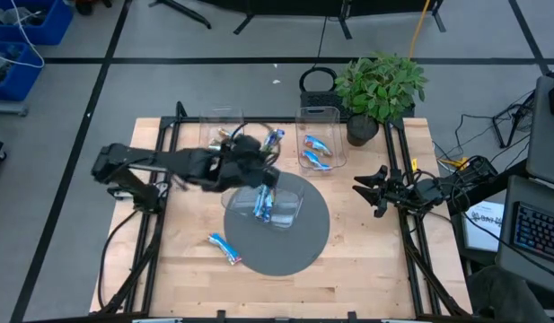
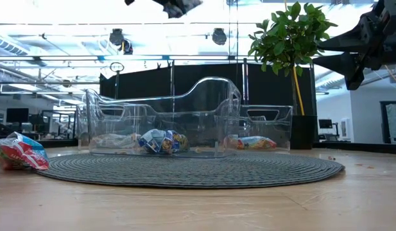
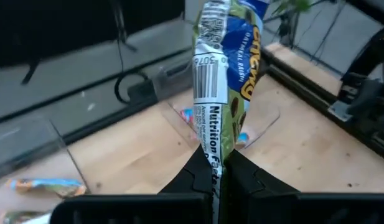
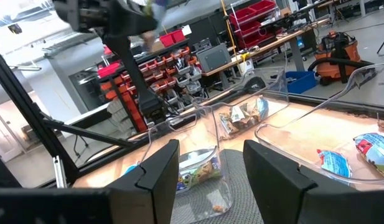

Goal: Pick and place Granola Bars by type
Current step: Put the blue granola bar into the bottom transparent bin

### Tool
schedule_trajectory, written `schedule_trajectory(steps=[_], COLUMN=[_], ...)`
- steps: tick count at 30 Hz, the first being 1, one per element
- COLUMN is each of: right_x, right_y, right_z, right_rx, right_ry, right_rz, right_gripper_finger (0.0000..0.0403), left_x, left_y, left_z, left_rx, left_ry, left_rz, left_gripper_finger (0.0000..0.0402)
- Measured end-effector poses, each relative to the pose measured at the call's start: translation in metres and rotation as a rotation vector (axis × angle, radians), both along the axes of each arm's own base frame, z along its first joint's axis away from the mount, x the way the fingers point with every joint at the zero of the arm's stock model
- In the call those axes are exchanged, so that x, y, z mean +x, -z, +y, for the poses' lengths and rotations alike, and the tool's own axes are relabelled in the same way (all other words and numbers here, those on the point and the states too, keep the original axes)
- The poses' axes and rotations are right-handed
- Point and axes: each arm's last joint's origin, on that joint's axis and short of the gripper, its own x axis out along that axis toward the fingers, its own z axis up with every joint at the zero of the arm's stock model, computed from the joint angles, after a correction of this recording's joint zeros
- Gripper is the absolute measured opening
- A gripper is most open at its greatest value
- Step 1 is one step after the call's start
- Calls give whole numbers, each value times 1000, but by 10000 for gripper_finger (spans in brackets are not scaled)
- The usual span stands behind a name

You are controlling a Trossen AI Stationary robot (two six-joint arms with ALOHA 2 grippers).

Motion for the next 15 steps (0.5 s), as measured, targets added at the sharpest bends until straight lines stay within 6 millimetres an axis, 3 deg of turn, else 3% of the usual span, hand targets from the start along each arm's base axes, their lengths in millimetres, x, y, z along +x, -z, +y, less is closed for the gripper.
schedule_trajectory(steps=[7, 15], right_x=[0, 0], right_y=[0, 0], right_z=[0, 0], right_rx=[0, 0], right_ry=[-1, 0], right_rz=[0, 0], right_gripper_finger=[171, 171], left_x=[26, 47], left_y=[28, 73], left_z=[22, 16], left_rx=[-166, -354], left_ry=[-72, -113], left_rz=[95, 214], left_gripper_finger=[14, 14])
